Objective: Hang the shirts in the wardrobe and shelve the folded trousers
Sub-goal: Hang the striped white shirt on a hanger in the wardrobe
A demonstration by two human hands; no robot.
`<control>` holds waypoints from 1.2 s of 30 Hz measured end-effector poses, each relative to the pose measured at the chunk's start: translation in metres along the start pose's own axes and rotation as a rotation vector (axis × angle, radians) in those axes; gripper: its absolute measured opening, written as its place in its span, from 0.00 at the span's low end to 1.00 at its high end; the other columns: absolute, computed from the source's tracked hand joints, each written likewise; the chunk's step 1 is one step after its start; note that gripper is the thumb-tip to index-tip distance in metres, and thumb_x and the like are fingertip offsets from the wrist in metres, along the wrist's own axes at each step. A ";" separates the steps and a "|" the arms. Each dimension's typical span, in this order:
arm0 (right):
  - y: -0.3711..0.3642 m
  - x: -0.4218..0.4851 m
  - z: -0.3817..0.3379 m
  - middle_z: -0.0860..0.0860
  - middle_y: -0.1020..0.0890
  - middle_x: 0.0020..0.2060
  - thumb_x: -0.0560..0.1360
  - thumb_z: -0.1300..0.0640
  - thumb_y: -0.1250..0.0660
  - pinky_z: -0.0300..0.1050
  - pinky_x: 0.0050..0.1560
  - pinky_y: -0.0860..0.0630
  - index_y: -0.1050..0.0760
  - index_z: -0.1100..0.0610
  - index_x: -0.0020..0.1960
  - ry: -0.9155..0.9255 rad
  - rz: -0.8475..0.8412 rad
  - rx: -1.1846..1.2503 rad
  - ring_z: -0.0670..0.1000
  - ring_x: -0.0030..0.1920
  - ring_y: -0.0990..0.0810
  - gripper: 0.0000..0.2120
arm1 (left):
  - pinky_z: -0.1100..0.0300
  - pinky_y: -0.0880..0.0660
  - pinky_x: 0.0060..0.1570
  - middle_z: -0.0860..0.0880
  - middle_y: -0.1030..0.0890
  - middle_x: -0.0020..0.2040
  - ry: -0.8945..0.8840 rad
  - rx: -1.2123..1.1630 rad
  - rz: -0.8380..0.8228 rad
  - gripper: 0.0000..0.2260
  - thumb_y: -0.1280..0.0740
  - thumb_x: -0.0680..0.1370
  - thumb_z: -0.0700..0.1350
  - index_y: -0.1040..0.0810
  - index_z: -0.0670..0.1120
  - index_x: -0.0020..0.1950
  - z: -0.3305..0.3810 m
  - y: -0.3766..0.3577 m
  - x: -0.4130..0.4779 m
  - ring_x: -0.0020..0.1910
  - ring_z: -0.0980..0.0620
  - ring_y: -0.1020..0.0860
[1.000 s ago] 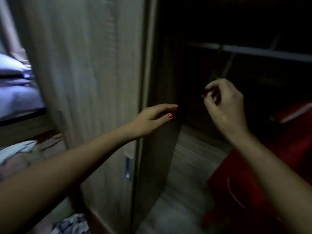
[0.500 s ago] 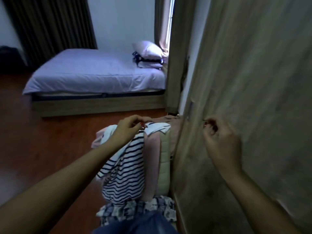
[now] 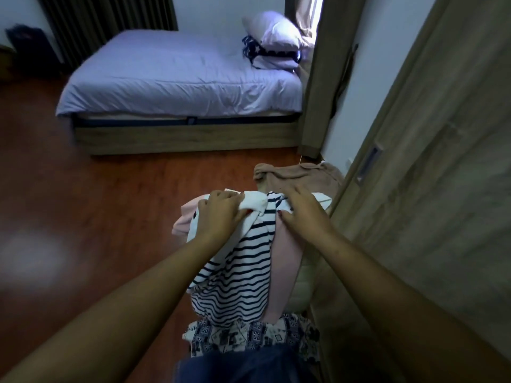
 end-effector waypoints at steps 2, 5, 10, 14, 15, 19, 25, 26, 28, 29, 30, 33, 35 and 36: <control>-0.006 0.001 0.000 0.54 0.27 0.61 0.75 0.57 0.35 0.48 0.59 0.29 0.29 0.54 0.66 -0.003 -0.008 0.033 0.55 0.61 0.28 0.20 | 0.50 0.26 0.53 0.57 0.19 0.57 -0.061 -0.149 0.026 0.15 0.45 0.78 0.56 0.23 0.63 0.60 -0.006 0.000 0.001 0.57 0.54 0.23; -0.009 0.002 0.000 0.54 0.25 0.58 0.75 0.58 0.35 0.42 0.56 0.32 0.25 0.55 0.63 -0.030 0.011 0.079 0.53 0.58 0.27 0.17 | 0.56 0.25 0.43 0.54 0.16 0.44 0.082 -0.427 0.140 0.11 0.41 0.79 0.49 0.19 0.57 0.53 -0.010 0.010 0.003 0.45 0.53 0.19; -0.002 0.001 -0.009 0.54 0.25 0.50 0.73 0.62 0.34 0.22 0.42 0.35 0.21 0.58 0.55 -0.054 0.097 0.249 0.41 0.40 0.29 0.11 | 0.57 0.24 0.51 0.48 0.18 0.51 0.471 -1.228 0.182 0.11 0.44 0.82 0.44 0.23 0.46 0.57 -0.017 0.032 0.008 0.51 0.50 0.20; -0.014 -0.002 -0.021 0.62 0.19 0.51 0.78 0.56 0.37 0.41 0.47 0.19 0.25 0.59 0.53 -0.356 -0.060 0.906 0.53 0.41 0.18 0.08 | 0.60 0.26 0.61 0.45 0.24 0.46 0.357 -2.022 -0.060 0.04 0.36 0.76 0.41 0.28 0.41 0.48 0.001 0.059 0.002 0.53 0.51 0.23; -0.022 -0.004 -0.028 0.64 0.20 0.51 0.79 0.52 0.39 0.45 0.45 0.18 0.26 0.60 0.53 -0.486 -0.190 1.181 0.56 0.43 0.17 0.12 | 0.60 0.29 0.65 0.45 0.24 0.48 0.353 -2.154 -0.161 0.08 0.34 0.75 0.44 0.27 0.41 0.50 0.008 0.064 -0.004 0.56 0.52 0.24; -0.026 -0.007 -0.040 0.59 0.20 0.58 0.78 0.46 0.40 0.54 0.61 0.25 0.27 0.60 0.64 -0.588 -0.413 1.628 0.57 0.59 0.21 0.22 | 0.62 0.21 0.36 0.45 0.20 0.36 0.319 -1.784 -0.419 0.14 0.43 0.77 0.37 0.19 0.41 0.39 0.030 0.064 -0.041 0.35 0.53 0.20; -0.016 -0.019 -0.020 0.62 0.20 0.56 0.75 0.68 0.36 0.50 0.53 0.22 0.26 0.67 0.59 -0.659 -0.060 1.351 0.56 0.47 0.20 0.13 | 0.56 0.25 0.57 0.45 0.18 0.53 -0.187 -1.022 -0.852 0.09 0.38 0.77 0.34 0.20 0.42 0.52 0.036 0.057 -0.074 0.56 0.48 0.21; -0.008 -0.021 -0.019 0.60 0.19 0.55 0.75 0.67 0.35 0.51 0.54 0.23 0.25 0.64 0.58 -0.626 -0.024 1.280 0.55 0.47 0.20 0.12 | 0.54 0.26 0.60 0.45 0.18 0.56 -0.206 -0.992 -0.923 0.11 0.38 0.75 0.34 0.21 0.42 0.55 0.033 0.054 -0.077 0.60 0.47 0.22; 0.014 -0.028 -0.019 0.52 0.19 0.52 0.75 0.65 0.35 0.47 0.54 0.23 0.26 0.57 0.60 -0.524 0.020 1.123 0.48 0.46 0.21 0.14 | 0.51 0.28 0.64 0.43 0.20 0.61 -0.217 -1.020 -1.045 0.16 0.38 0.74 0.35 0.23 0.43 0.60 0.033 0.051 -0.076 0.64 0.43 0.25; 0.026 -0.033 -0.021 0.48 0.20 0.52 0.75 0.63 0.35 0.43 0.54 0.24 0.27 0.55 0.62 -0.444 0.026 1.025 0.45 0.47 0.23 0.16 | 0.49 0.29 0.64 0.43 0.20 0.61 -0.220 -1.005 -1.052 0.16 0.38 0.73 0.36 0.23 0.44 0.61 0.033 0.054 -0.072 0.64 0.43 0.24; 0.039 -0.037 -0.024 0.45 0.22 0.53 0.76 0.62 0.35 0.38 0.53 0.26 0.28 0.54 0.64 -0.352 0.025 0.911 0.43 0.49 0.24 0.18 | 0.48 0.28 0.63 0.43 0.19 0.60 -0.226 -0.971 -1.005 0.15 0.37 0.74 0.38 0.22 0.46 0.60 0.031 0.058 -0.064 0.62 0.43 0.23; 0.079 -0.053 -0.027 0.43 0.24 0.57 0.77 0.59 0.36 0.28 0.54 0.32 0.28 0.52 0.66 -0.107 0.035 0.667 0.42 0.56 0.26 0.18 | 0.58 0.22 0.48 0.40 0.17 0.49 -0.159 -0.932 -0.606 0.07 0.36 0.77 0.40 0.21 0.44 0.53 0.036 0.092 -0.031 0.47 0.46 0.18; 0.107 -0.067 -0.031 0.43 0.22 0.58 0.77 0.55 0.36 0.33 0.57 0.30 0.26 0.46 0.62 -0.033 0.044 0.614 0.41 0.58 0.25 0.14 | 0.66 0.24 0.39 0.41 0.20 0.44 -0.197 -0.926 -0.295 0.05 0.34 0.76 0.39 0.22 0.43 0.52 0.051 0.125 -0.014 0.39 0.55 0.21; 0.126 -0.080 -0.033 0.41 0.21 0.56 0.78 0.54 0.36 0.35 0.57 0.28 0.25 0.43 0.59 -0.024 0.069 0.599 0.39 0.56 0.24 0.12 | 0.66 0.25 0.39 0.45 0.21 0.45 -0.263 -0.870 -0.204 0.09 0.31 0.74 0.42 0.23 0.44 0.53 0.065 0.136 -0.010 0.40 0.58 0.22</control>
Point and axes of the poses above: each hand's wrist, its own x-axis towards the middle knuckle, its own y-axis out of the back of the hand, z = x × y, the point moved 5 cm from there along x, towards the middle knuckle
